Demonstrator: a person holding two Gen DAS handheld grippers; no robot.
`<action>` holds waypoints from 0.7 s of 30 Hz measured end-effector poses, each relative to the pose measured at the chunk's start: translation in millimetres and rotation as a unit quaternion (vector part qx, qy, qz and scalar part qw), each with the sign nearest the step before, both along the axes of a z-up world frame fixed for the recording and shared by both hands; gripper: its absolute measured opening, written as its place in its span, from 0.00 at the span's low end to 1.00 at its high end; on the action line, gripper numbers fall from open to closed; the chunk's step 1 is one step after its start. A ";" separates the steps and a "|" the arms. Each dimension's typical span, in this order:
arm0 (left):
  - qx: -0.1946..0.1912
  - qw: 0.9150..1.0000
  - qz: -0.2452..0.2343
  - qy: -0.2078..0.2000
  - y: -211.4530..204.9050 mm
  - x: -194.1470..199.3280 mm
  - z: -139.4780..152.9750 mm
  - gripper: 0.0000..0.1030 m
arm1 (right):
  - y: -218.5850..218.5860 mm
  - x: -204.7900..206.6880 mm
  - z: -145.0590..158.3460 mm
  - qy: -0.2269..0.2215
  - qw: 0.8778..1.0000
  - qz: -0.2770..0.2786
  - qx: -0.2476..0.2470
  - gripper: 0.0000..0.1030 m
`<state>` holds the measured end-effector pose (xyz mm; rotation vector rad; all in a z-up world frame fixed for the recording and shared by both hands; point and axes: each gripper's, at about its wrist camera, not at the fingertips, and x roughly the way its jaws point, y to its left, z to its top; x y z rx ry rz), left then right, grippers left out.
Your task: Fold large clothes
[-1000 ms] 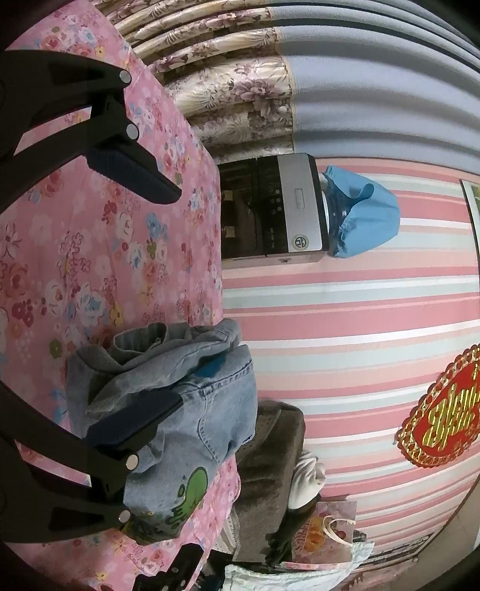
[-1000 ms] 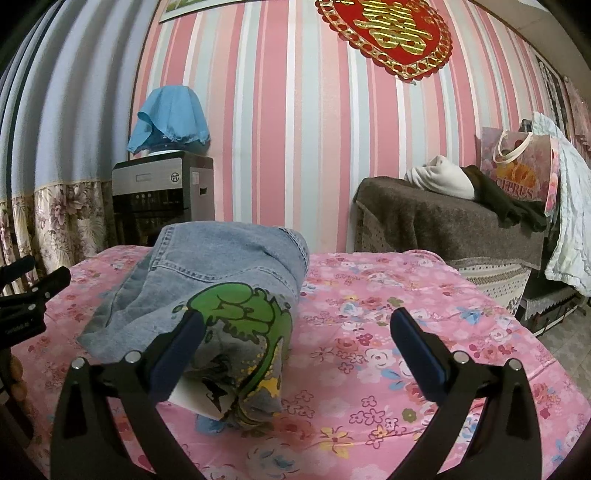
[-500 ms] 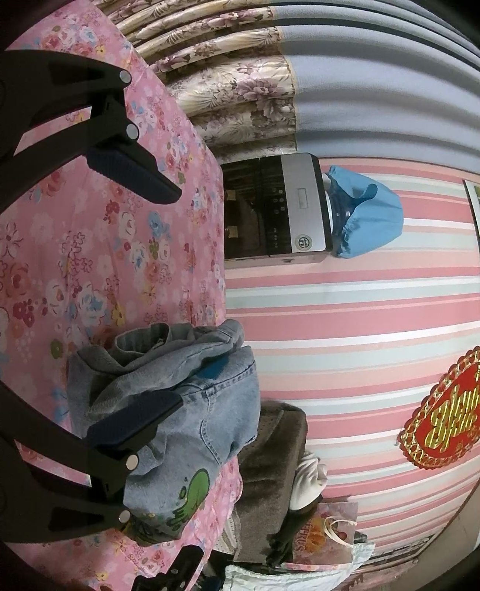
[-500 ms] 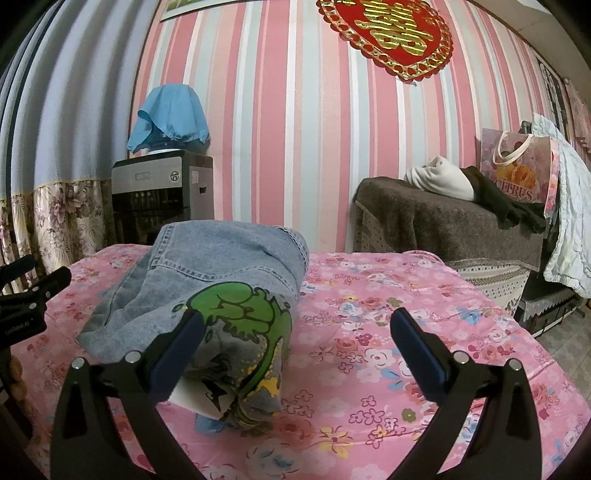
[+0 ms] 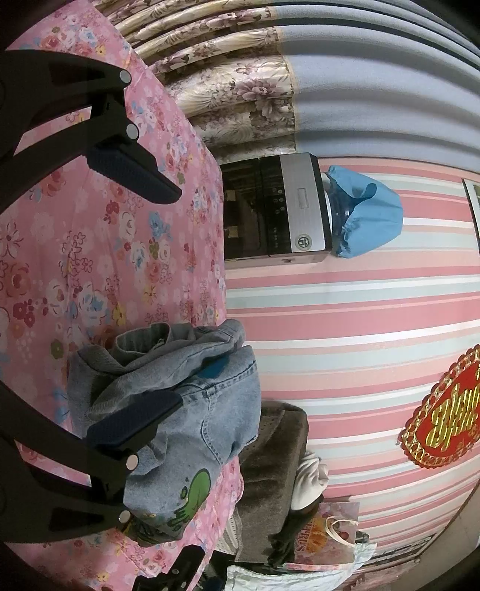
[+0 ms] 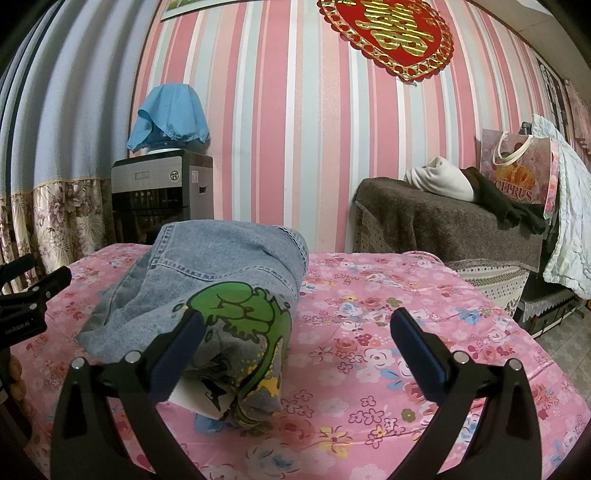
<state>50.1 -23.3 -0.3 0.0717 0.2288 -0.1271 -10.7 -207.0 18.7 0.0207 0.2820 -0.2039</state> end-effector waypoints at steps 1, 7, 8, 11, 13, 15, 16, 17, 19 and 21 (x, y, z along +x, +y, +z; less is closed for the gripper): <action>0.000 1.000 0.001 -0.001 0.4 -0.2 0.0 0.97 | -0.4 -0.1 -0.1 0.000 1.000 0.000 0.000 0.98; -0.003 1.000 0.000 0.001 3.0 0.9 -0.6 0.97 | -0.2 -0.1 0.3 0.000 1.000 0.001 -0.001 0.98; -0.003 1.000 -0.001 0.000 3.1 0.6 -0.2 0.97 | -0.3 -0.2 0.3 0.000 1.000 0.001 -0.001 0.98; -0.004 1.000 -0.004 -0.001 4.0 -0.3 -0.2 0.97 | -0.4 -0.2 0.4 0.000 1.000 0.001 -0.001 0.98; -0.006 1.000 -0.008 0.001 5.5 -0.3 -0.1 0.97 | -1.0 -0.5 0.3 0.000 1.000 0.001 -0.001 0.98; -0.005 1.000 -0.012 0.004 5.6 1.0 -0.6 0.97 | -0.8 -0.2 0.4 0.000 1.000 0.001 -0.001 0.98; -0.004 1.000 -0.015 0.006 5.2 1.1 -0.9 0.97 | -0.3 -0.2 0.7 0.000 1.000 0.001 -0.001 0.98; -0.002 1.000 -0.015 0.005 4.5 1.2 -0.6 0.97 | -0.9 -0.5 0.4 0.000 1.000 0.001 0.000 0.98; 0.000 1.000 -0.014 0.003 3.8 0.6 -0.1 0.97 | -0.8 -0.3 0.3 0.000 1.000 0.001 0.000 0.98; -0.001 1.000 -0.012 0.002 4.5 -0.2 0.0 0.97 | -1.2 -0.3 0.3 0.000 1.000 0.001 0.000 0.98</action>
